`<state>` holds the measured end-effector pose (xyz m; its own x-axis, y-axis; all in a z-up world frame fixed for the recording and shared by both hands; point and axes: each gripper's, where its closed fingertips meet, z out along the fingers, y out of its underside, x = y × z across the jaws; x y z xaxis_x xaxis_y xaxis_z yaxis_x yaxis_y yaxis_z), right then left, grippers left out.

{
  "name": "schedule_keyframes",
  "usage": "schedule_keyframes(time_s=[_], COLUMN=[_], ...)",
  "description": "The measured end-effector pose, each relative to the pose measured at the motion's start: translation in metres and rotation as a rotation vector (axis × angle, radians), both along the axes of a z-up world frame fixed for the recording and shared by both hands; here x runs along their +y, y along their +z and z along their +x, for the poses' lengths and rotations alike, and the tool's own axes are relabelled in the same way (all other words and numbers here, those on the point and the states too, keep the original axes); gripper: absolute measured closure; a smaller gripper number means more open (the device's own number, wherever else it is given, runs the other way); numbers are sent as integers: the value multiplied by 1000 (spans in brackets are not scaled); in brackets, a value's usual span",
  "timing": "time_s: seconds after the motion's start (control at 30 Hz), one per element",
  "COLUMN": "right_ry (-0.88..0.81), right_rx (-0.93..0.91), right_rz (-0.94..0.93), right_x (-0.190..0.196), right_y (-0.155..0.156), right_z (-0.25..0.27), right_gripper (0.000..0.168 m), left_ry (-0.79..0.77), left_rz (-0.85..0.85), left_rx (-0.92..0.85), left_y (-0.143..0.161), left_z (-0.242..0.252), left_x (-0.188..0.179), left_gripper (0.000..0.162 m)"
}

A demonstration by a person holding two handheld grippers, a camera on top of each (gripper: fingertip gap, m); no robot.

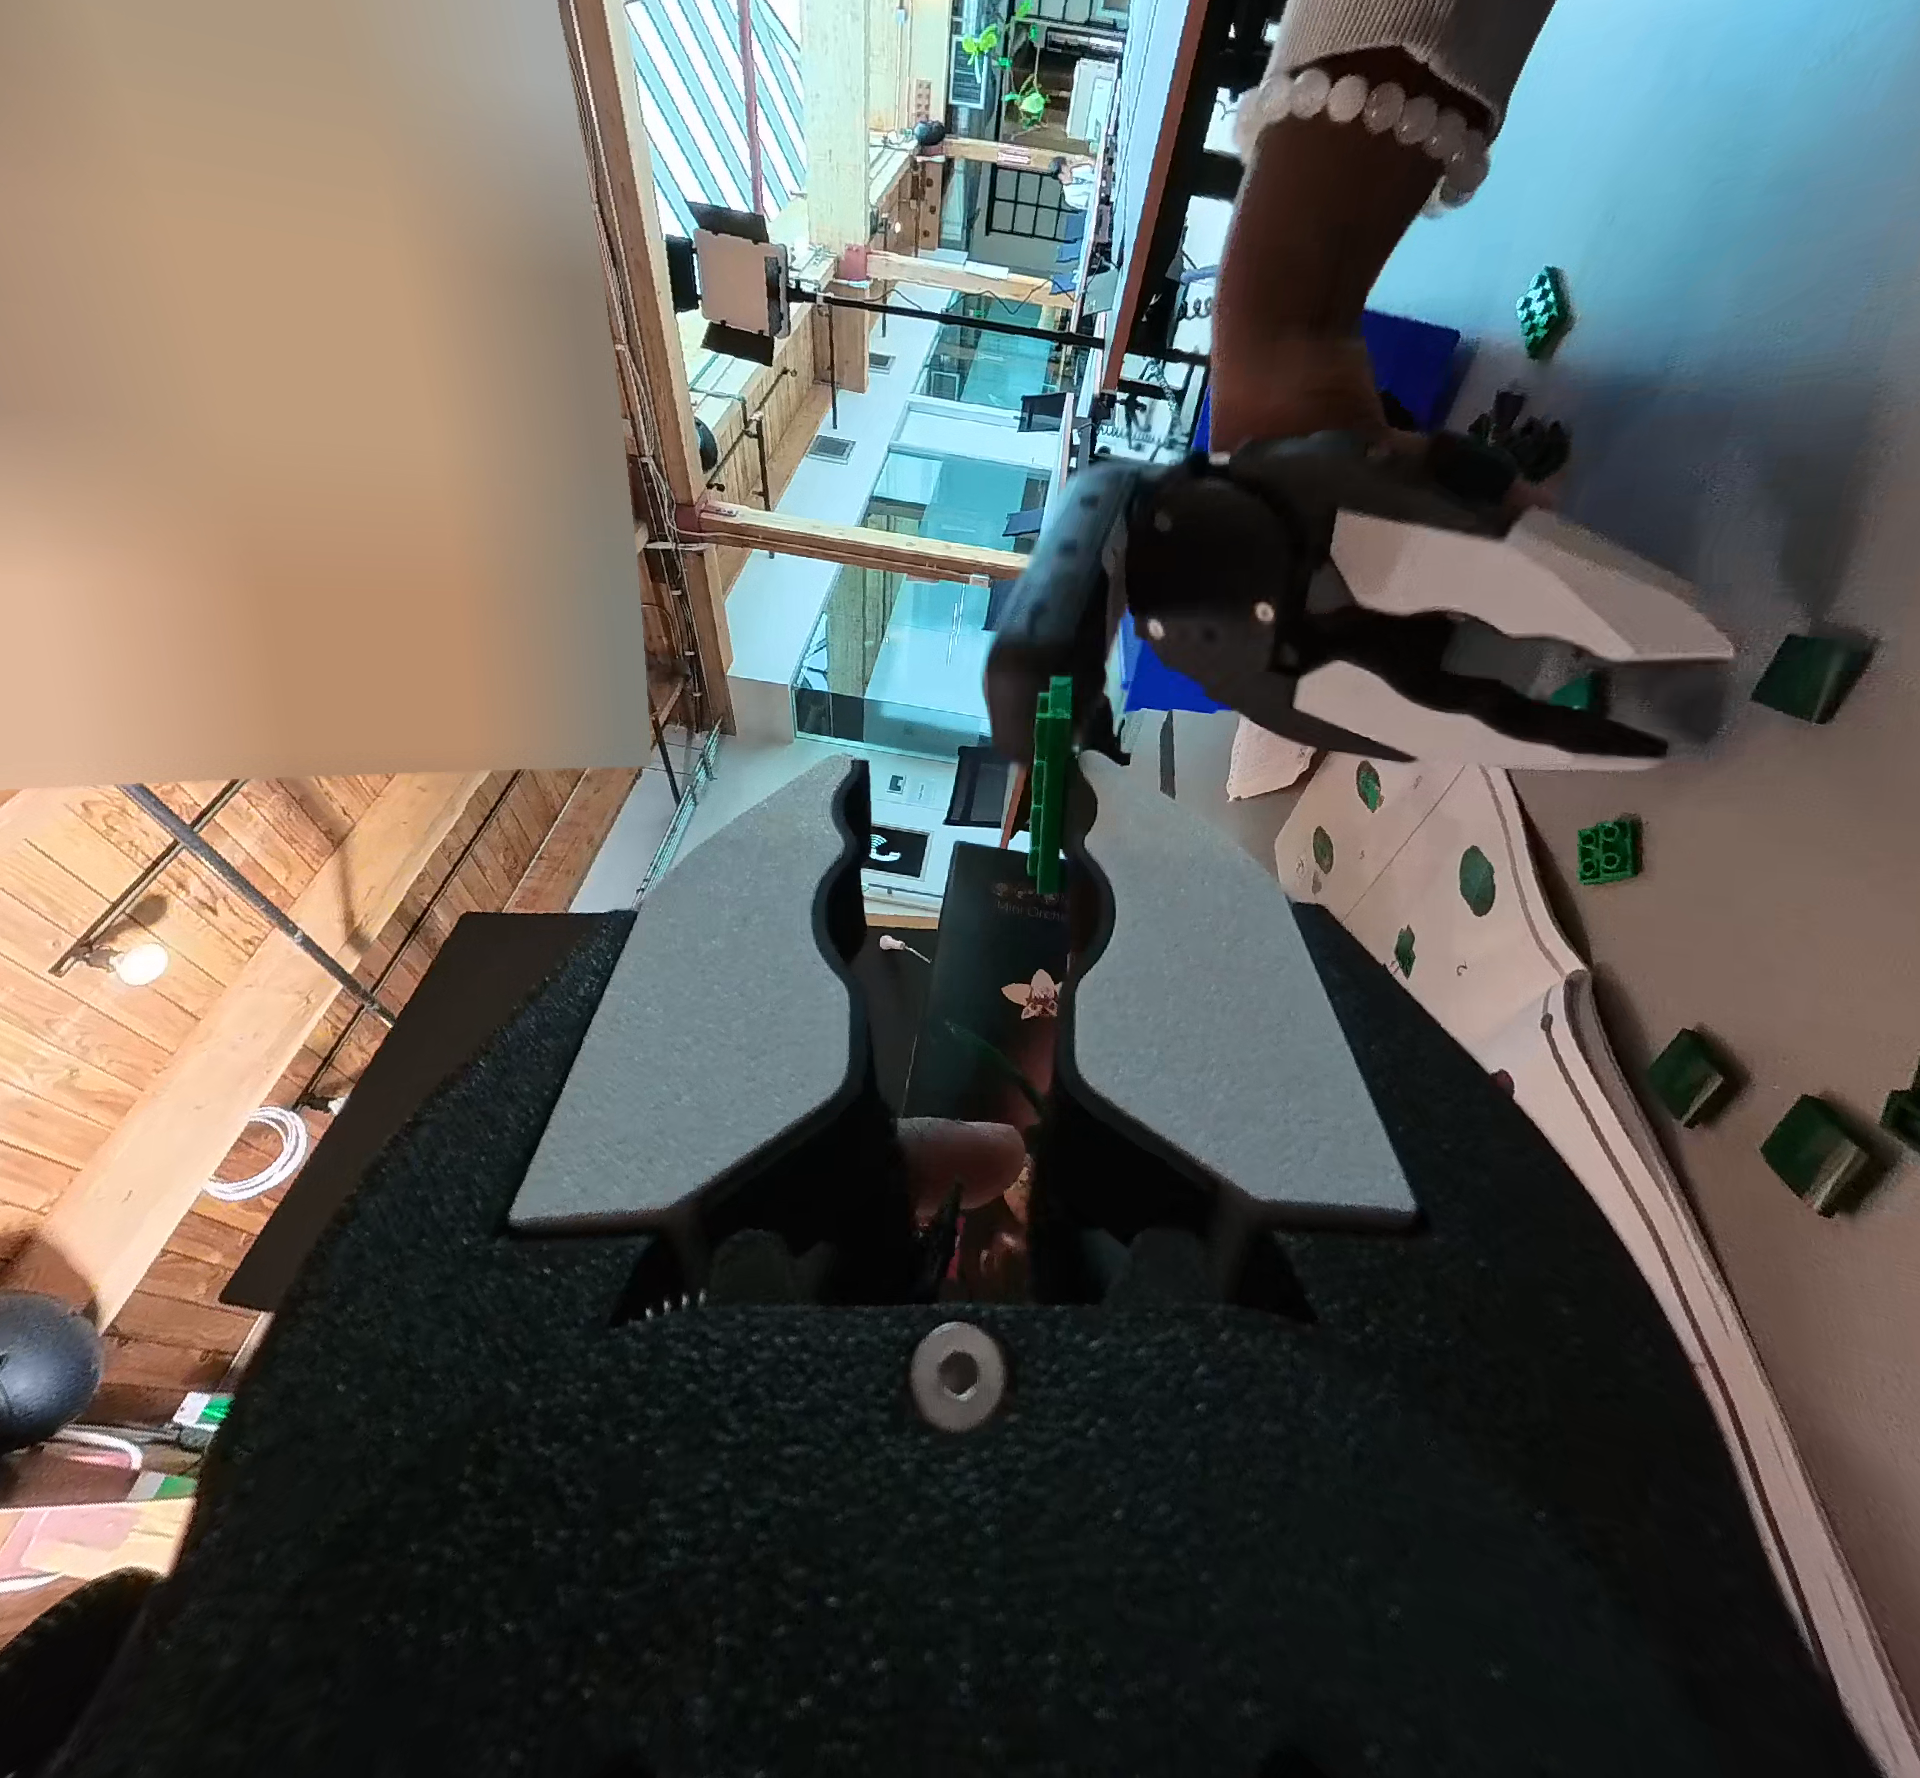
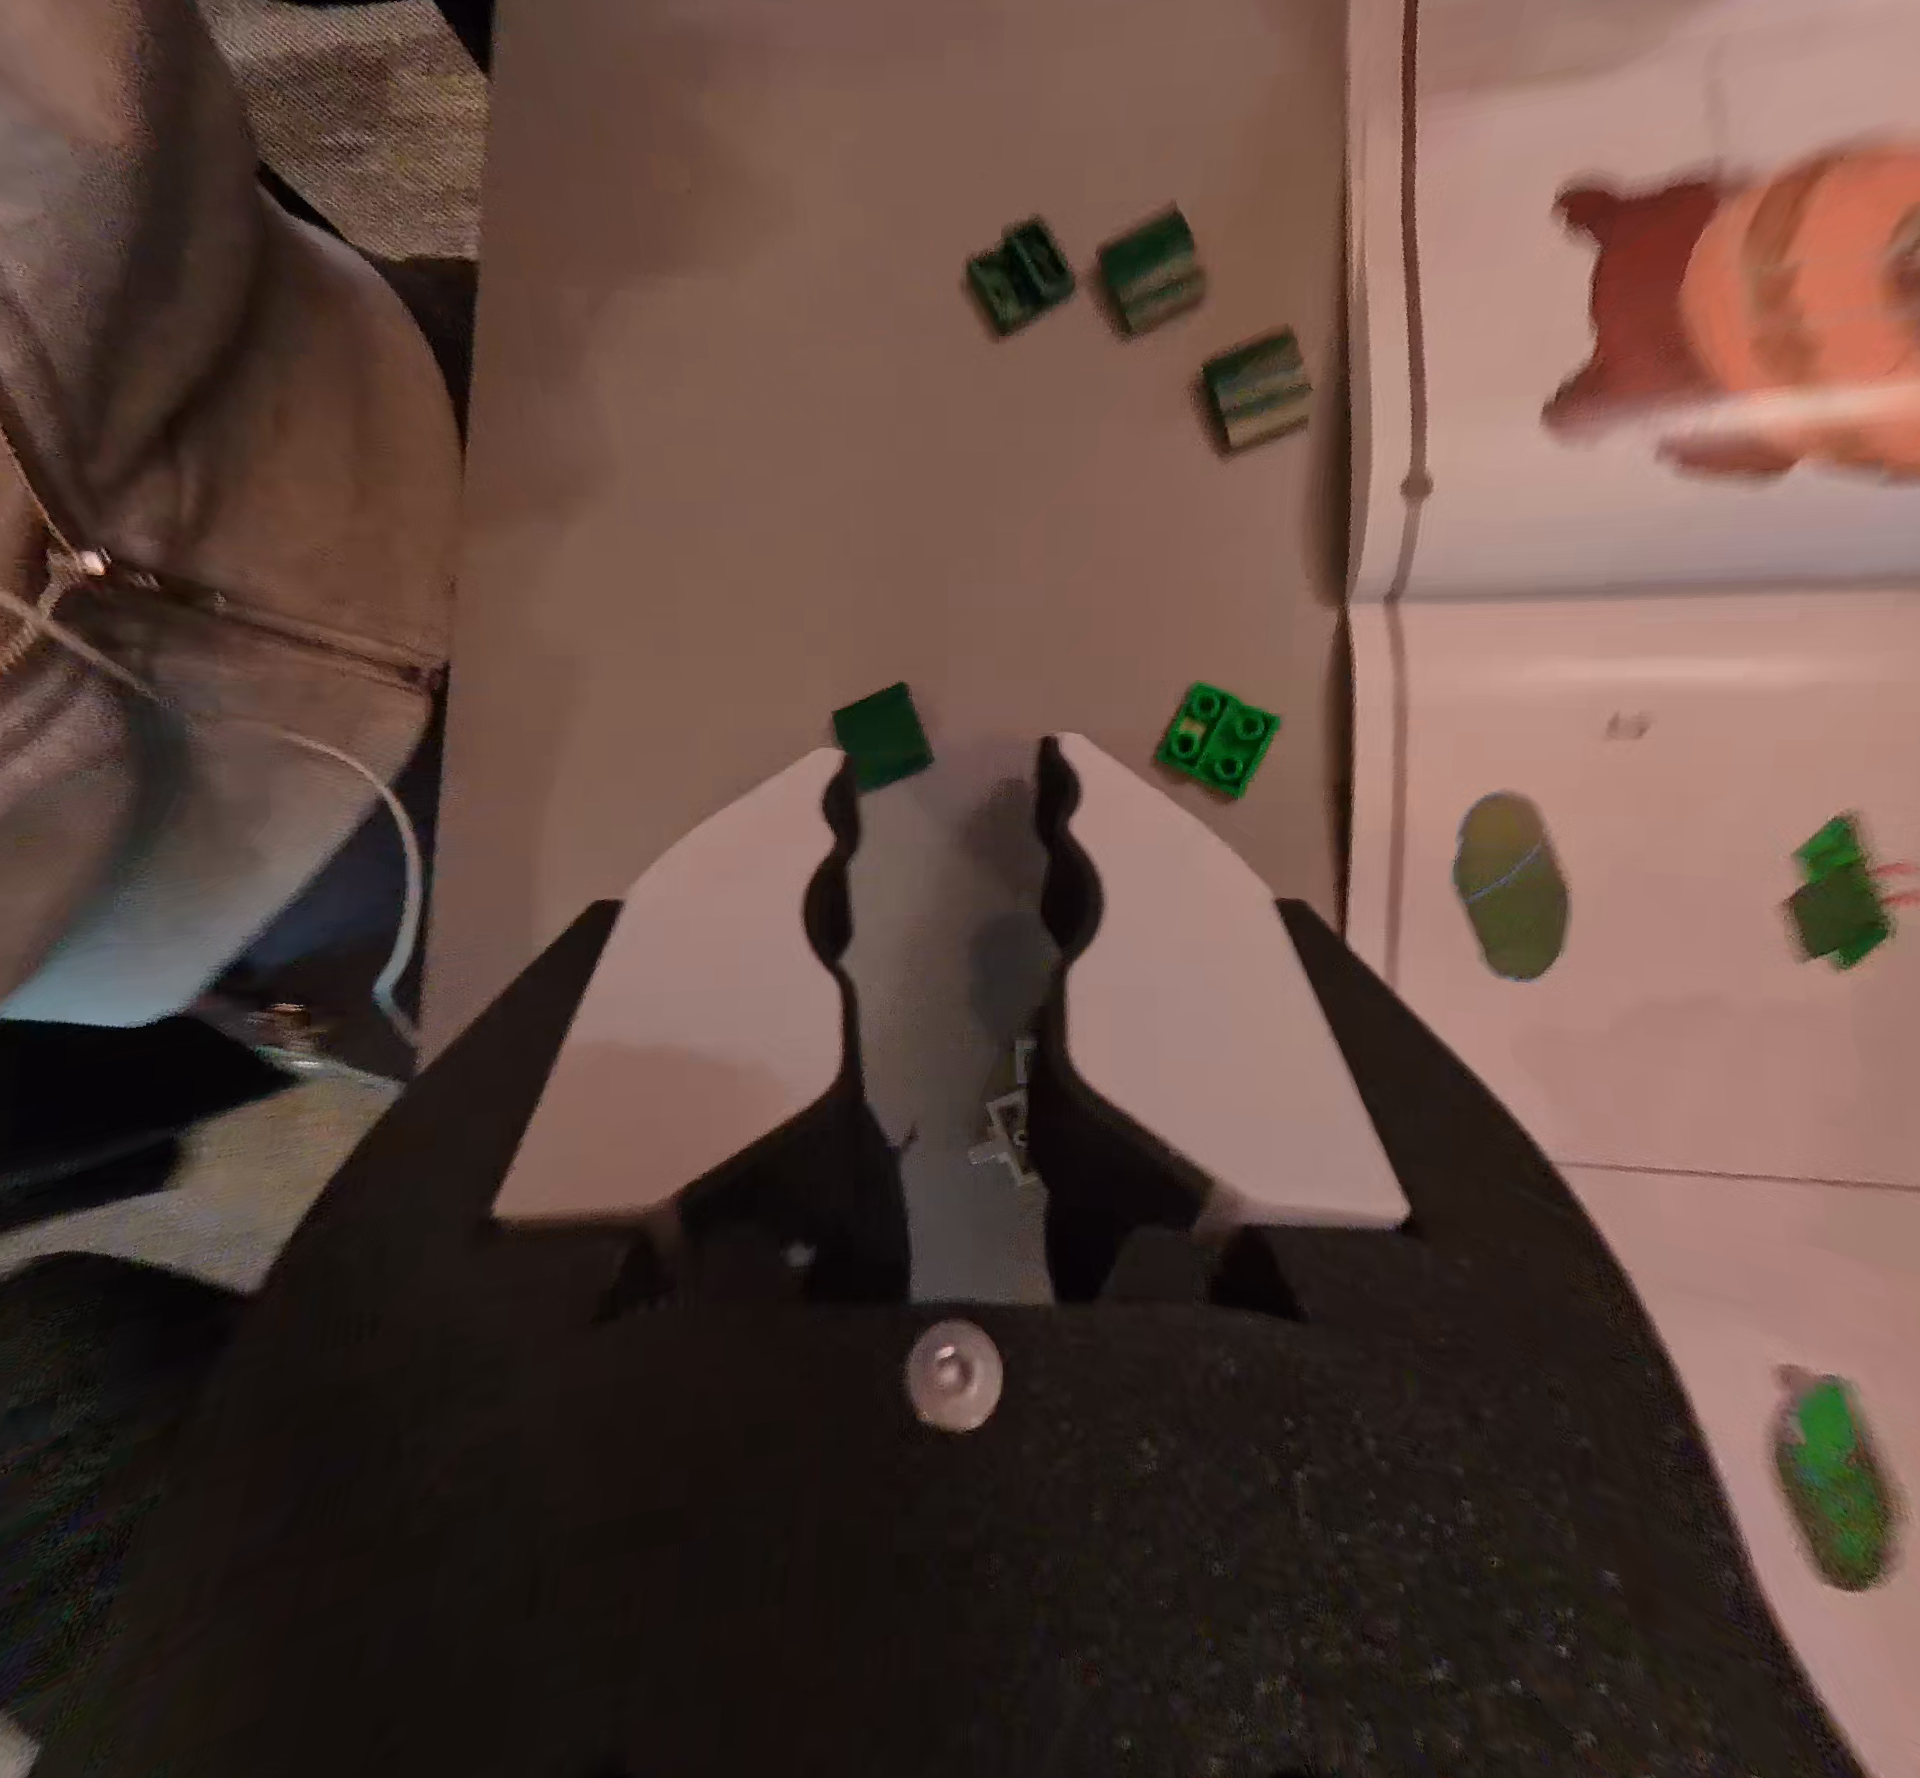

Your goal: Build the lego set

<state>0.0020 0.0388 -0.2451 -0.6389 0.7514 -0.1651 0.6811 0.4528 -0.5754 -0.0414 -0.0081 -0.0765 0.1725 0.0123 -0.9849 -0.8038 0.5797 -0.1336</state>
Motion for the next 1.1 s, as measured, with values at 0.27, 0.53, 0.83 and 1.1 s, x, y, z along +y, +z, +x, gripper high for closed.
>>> schedule_keyframes(time_s=[0.27,0.53,0.83,1.1], right_ry=[174,200,-127,-105], right_rx=[159,124,211,272], right_rz=[174,92,-92,-235], right_x=[-10,-17,-19,-45], right_y=[-9,-13,57,152], right_z=[11,5,-2,2], right_gripper=[132,152,152,153], left_ry=[-4,-8,3,-42], left_rz=[-1,-8,-3,13], left_rx=[5,7,-10,-12], left_y=[-3,-5,-5,1], left_z=[1,4,2,14], left_x=[1,2,6,-7], left_gripper=[128,127,126,124])
